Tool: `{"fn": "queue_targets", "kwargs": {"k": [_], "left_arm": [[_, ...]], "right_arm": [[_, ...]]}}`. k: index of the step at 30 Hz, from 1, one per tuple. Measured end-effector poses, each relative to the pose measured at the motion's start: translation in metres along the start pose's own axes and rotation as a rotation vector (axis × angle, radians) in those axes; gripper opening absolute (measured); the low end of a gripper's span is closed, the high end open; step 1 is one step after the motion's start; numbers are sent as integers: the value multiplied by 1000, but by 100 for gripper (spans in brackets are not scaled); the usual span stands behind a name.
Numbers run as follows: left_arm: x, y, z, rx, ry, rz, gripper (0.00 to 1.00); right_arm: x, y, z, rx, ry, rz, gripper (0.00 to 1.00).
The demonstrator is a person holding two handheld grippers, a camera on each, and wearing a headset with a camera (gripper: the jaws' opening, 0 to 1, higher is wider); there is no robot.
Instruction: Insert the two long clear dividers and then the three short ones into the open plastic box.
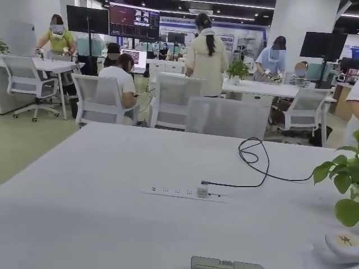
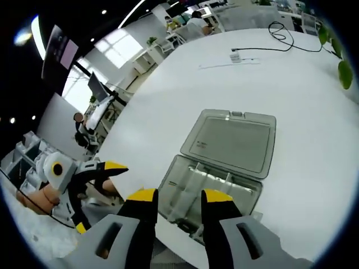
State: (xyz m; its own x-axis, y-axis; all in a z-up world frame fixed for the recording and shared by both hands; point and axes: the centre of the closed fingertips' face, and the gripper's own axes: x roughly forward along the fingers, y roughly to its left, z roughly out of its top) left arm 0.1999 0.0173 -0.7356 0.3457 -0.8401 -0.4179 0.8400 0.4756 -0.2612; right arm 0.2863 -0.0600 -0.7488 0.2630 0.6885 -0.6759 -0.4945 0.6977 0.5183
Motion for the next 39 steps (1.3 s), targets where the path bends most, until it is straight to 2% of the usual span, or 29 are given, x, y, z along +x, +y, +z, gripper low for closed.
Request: {"fn": "queue_targets", "kwargs": {"k": [4,9,11,13,15,18,20,22,24,26,30,31,34,37,39], "left_arm": [[-4,1,2,1,-6,25,100],[-7,0,3,3,-13,44,100],[-7,0,2,-2,-19,56,100],[-7,0,2,-3,-20,62,100],[-6,0,2,-7,-23,66,100],[-4,-1,3,-5,-23,66,100],[-3,-1,4,-5,-25,67,100],[-3,0,4,-4,-24,66,100],[-2,1,5,-4,-22,66,100],[-2,3,5,-5,-21,70,100],[-2,6,7,-6,-20,75,100],[-2,7,7,-8,-21,75,100],[-2,8,7,-11,-19,78,100],[-1,10,5,-19,-16,82,100],[-1,11,4,-23,-14,83,100]], "right_arm": [[-13,1,2,-72,-11,29,36],[-31,0,-8,-186,13,62,44],[-41,-5,-17,-308,51,62,48],[-48,-11,-23,-375,73,58,52],[-53,-13,-28,-389,89,69,54],[-60,-21,-37,-483,131,81,57],[-63,-26,-46,-520,168,93,60],[-63,-32,-52,-583,197,104,62],[-62,-37,-58,-598,230,102,62],[-59,-44,-64,-656,264,114,63],[-53,-62,-74,-753,328,99,63],[-51,-66,-76,-806,348,97,62],[-44,-75,-83,-893,400,95,61],[-37,-90,-92,-1006,476,79,57],[-32,-100,-98,-1044,518,65,55]]}}
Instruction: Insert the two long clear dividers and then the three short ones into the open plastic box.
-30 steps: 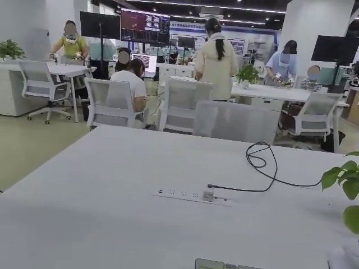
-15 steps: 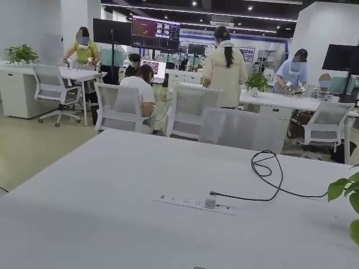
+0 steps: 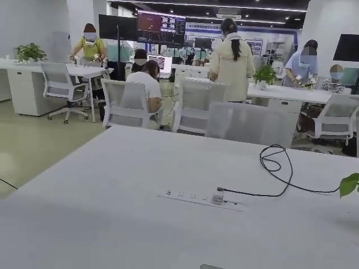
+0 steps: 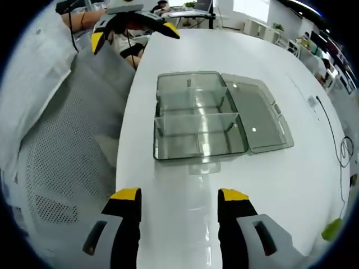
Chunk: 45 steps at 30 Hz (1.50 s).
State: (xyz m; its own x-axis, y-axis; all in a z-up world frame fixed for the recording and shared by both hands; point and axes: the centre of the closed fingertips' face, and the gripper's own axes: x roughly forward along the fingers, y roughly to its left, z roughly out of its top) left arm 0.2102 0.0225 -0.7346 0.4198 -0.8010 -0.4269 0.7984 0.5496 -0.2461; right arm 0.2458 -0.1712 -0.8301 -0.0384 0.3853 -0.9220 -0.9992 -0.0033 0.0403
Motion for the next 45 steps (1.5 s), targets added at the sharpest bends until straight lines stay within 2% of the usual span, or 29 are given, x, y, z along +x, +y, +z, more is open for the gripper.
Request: {"fn": "queue_targets", "kwargs": {"k": [11,14,16,20,26,37,42,45], "left_arm": [[1,-1,-5,-12,9,-1,100],[0,-1,-5,-17,3,0,100],[0,0,-5,-18,4,2,100],[-1,1,-6,-24,0,6,99],[-1,2,-6,-28,-3,8,99],[0,1,-6,-25,2,1,99],[-1,1,-6,-23,3,-1,98],[0,0,-6,-22,4,-3,98]], "right_arm": [[24,-3,-9,-92,63,10,46],[26,-3,-9,-106,69,8,43],[27,-7,-10,-130,84,-11,40],[26,-4,-9,-143,91,-8,39],[25,-5,-9,-138,93,-11,33],[24,-6,-9,-117,97,-20,33],[19,-8,-10,-99,89,-36,33],[12,-10,-8,-63,71,-55,33]]}}
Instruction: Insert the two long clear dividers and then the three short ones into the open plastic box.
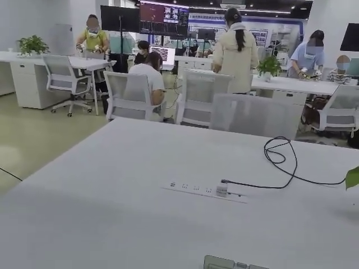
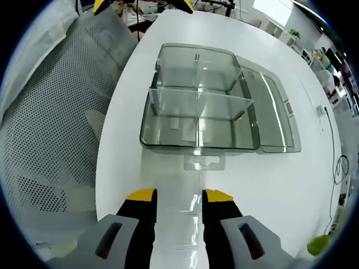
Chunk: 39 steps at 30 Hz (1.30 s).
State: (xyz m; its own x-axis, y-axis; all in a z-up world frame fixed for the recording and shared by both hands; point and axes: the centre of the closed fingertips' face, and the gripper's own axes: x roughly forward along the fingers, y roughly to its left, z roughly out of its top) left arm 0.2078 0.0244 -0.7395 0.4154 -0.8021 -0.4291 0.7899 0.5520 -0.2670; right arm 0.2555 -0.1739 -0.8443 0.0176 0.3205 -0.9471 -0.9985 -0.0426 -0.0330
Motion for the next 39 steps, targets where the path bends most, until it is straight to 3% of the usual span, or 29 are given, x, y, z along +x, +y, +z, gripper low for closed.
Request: {"fn": "queue_targets", "kwargs": {"k": [9,17,24,27,29,32,36,39], "left_arm": [[2,-1,7,-14,-15,-5,96],[7,-5,19,-53,-39,-15,95],[13,-8,40,-131,-70,-24,88],[17,-10,48,-159,-84,-30,87],[20,-14,52,-214,-82,-52,84],[24,-19,61,-230,-103,-68,81],[30,-24,64,-296,-99,-92,72],[34,-29,64,-403,-90,-112,66]], "right_arm": [[-25,-7,-6,58,-23,-65,33],[-56,-9,7,83,-87,-138,33],[-80,0,48,58,-179,-186,33],[-86,4,68,47,-219,-201,33],[-89,7,81,30,-239,-208,33],[-91,11,96,11,-263,-211,33],[-96,15,118,-7,-294,-223,33],[-98,19,132,-25,-313,-228,33]]}}
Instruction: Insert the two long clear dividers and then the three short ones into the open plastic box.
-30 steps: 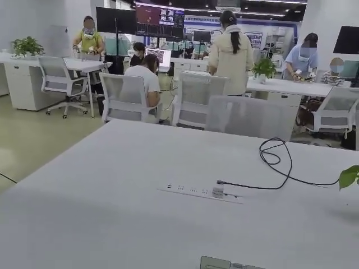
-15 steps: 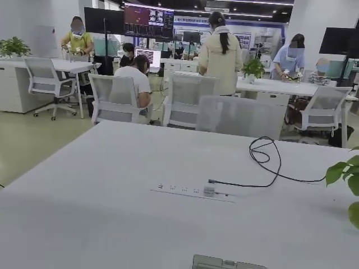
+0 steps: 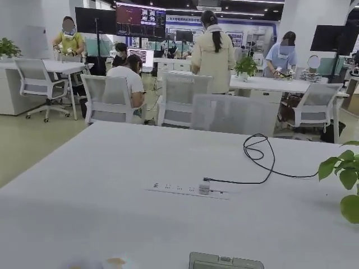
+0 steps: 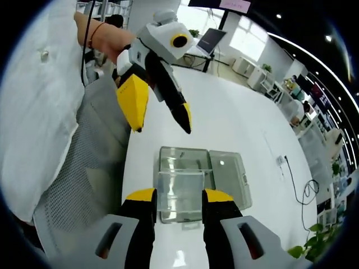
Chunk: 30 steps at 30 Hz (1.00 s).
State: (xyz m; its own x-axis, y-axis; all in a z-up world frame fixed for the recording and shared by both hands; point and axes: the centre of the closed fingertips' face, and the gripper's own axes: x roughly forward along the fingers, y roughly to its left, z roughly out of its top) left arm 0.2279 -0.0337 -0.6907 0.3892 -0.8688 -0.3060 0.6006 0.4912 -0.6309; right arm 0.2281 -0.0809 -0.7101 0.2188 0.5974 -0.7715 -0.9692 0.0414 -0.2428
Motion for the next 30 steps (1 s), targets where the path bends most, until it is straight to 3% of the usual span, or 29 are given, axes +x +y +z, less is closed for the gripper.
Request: {"fn": "queue_targets", "kwargs": {"k": [11,23,30], "left_arm": [[14,-9,-6,-155,-1,-47,36],[18,-14,-10,-190,10,-75,14],[19,-14,-11,-205,12,-86,8]], "right_arm": [[3,6,28,-44,-32,-5,33],[4,12,36,-92,-22,-2,33],[3,11,39,-96,-22,-5,33]]}}
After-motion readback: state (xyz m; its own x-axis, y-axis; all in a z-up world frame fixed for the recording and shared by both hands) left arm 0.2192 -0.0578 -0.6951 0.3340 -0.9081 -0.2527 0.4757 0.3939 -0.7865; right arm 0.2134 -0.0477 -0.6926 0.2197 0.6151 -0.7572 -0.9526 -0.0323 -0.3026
